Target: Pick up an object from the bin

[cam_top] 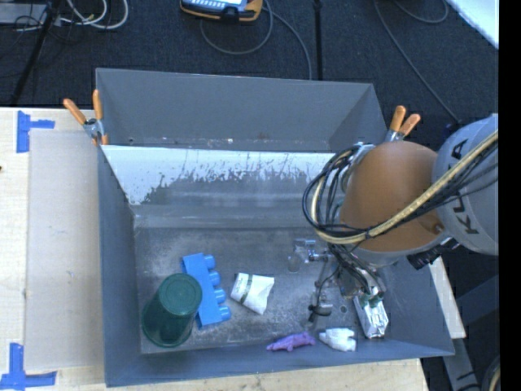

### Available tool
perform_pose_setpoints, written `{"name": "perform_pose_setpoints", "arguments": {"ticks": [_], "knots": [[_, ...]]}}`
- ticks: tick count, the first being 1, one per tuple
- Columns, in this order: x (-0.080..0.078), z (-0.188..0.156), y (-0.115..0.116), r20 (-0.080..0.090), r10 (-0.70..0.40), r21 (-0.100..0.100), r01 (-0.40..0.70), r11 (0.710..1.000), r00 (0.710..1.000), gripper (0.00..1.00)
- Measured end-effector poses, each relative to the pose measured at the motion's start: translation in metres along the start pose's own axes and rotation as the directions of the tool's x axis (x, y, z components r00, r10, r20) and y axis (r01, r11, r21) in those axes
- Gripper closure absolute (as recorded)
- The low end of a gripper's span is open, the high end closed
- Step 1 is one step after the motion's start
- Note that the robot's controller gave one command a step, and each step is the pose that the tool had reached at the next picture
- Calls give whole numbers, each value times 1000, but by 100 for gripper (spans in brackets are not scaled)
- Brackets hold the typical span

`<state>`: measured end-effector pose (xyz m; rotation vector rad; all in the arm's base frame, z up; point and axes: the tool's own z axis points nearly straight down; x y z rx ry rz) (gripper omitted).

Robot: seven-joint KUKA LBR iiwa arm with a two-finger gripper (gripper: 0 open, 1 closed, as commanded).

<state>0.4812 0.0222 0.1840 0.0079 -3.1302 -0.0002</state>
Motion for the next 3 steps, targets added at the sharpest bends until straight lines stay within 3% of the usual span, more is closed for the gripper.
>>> {"name": "perform_pose_setpoints", "arguments": {"ticks": [1, 2, 3], "knots": [[-2, -4, 0, 9, 1, 0, -1, 1000, 1000, 0], [-29, 39, 22, 12, -19, 0, 19, 1000, 1000, 0], [-14, 91, 28, 9, 6, -2, -6, 1000, 1000, 0]]}}
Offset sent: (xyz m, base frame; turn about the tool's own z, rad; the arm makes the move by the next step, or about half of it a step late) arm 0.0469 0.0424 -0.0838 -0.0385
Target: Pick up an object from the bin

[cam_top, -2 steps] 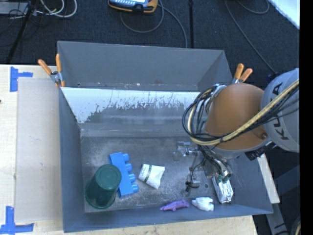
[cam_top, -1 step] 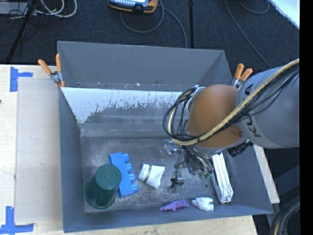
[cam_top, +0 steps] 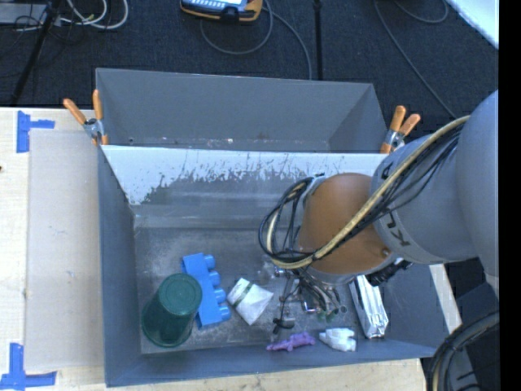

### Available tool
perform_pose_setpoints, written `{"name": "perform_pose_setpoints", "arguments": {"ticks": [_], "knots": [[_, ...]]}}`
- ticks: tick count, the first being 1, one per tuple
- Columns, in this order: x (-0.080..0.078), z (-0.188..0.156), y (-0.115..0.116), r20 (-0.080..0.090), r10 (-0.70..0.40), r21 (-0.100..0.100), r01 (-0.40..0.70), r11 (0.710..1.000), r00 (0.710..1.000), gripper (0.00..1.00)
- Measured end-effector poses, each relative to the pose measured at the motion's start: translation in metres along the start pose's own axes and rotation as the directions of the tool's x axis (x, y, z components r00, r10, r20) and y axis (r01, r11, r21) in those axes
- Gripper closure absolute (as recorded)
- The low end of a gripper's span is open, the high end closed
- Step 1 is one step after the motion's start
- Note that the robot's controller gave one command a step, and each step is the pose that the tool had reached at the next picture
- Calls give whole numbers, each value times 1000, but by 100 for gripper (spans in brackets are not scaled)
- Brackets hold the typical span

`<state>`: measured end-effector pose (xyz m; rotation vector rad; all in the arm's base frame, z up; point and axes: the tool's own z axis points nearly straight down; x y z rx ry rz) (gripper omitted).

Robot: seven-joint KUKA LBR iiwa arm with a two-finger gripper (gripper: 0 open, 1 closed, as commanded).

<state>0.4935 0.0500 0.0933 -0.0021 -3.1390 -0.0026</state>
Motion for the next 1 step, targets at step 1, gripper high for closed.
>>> {"name": "perform_pose_setpoints", "arguments": {"ticks": [1], "knots": [[-20, 11, 29, -5, 36, 2, -36, 999, 999, 0]]}}
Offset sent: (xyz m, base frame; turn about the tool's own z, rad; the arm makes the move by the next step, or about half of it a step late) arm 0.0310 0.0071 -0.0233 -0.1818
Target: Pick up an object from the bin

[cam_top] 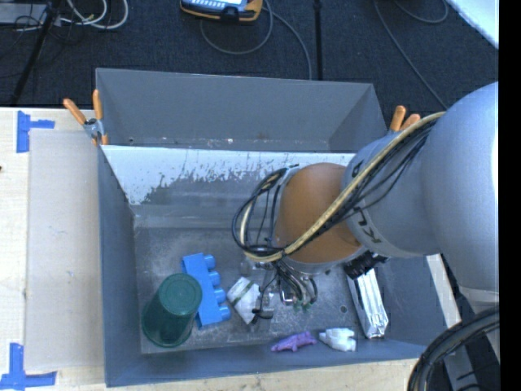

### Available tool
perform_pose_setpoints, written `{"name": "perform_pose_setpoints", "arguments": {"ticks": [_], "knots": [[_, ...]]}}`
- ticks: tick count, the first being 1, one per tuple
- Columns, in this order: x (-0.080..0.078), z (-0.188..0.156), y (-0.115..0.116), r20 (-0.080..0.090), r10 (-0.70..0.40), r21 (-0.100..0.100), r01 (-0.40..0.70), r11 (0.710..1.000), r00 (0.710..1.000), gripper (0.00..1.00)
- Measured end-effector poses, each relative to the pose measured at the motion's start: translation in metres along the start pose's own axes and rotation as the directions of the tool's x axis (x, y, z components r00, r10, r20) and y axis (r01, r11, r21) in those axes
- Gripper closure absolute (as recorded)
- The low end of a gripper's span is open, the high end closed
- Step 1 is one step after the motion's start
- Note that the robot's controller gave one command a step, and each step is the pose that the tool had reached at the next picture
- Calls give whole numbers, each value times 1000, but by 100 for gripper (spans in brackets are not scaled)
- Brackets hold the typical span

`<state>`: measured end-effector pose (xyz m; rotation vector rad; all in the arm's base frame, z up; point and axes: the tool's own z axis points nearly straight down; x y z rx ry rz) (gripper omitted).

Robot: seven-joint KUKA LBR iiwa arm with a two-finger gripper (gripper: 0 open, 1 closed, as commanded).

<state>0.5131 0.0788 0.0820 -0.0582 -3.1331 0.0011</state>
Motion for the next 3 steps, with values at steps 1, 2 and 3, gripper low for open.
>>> {"name": "perform_pose_setpoints", "arguments": {"ticks": [1, 2, 3], "knots": [[-13, 11, -21, 6, -215, -2, 215, 977, 977, 100], [-13, 11, -21, 6, -214, -2, 215, 977, 977, 100], [-14, -143, -38, 9, -216, -2, 216, 976, 976, 100]]}}
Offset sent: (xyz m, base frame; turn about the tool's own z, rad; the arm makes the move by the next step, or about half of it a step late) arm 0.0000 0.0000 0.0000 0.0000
